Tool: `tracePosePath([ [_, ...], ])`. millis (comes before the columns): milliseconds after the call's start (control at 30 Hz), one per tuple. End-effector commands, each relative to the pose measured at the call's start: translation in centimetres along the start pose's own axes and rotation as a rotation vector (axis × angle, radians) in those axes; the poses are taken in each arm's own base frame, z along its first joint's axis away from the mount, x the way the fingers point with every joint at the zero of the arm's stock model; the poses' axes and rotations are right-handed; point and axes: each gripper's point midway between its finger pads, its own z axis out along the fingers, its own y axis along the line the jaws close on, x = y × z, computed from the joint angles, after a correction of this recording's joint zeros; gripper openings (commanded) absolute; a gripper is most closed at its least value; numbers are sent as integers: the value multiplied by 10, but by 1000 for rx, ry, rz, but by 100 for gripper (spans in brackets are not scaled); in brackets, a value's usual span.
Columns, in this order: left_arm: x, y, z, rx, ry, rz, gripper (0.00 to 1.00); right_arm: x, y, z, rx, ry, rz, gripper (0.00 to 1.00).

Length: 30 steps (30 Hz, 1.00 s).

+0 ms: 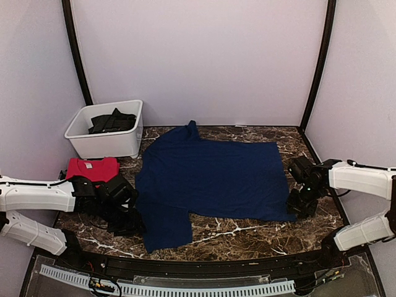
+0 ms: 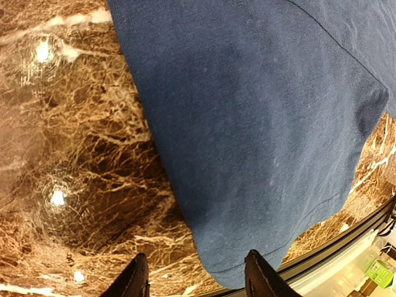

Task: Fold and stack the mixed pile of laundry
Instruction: Pick up the flattened T-shirt from the center of the board.

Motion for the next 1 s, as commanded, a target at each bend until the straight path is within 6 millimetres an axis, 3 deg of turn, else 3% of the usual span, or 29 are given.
tracePosePath([
  [0,0,-1,-4,1,-3,20,52,8,-7,-3,6,34,11,34],
  [667,-7,-21,10,45,10,76,53,17,-18,3,142,105,174,30],
  [800,-1,-15,15,46,28,83,53,13,-15,4,138,97,161,18],
  [900,2,-13,10,45,19,106,55,11,-13,5,129,89,149,3],
  [967,4,-13,6,55,13,122,57,9,-12,4,123,77,140,0],
])
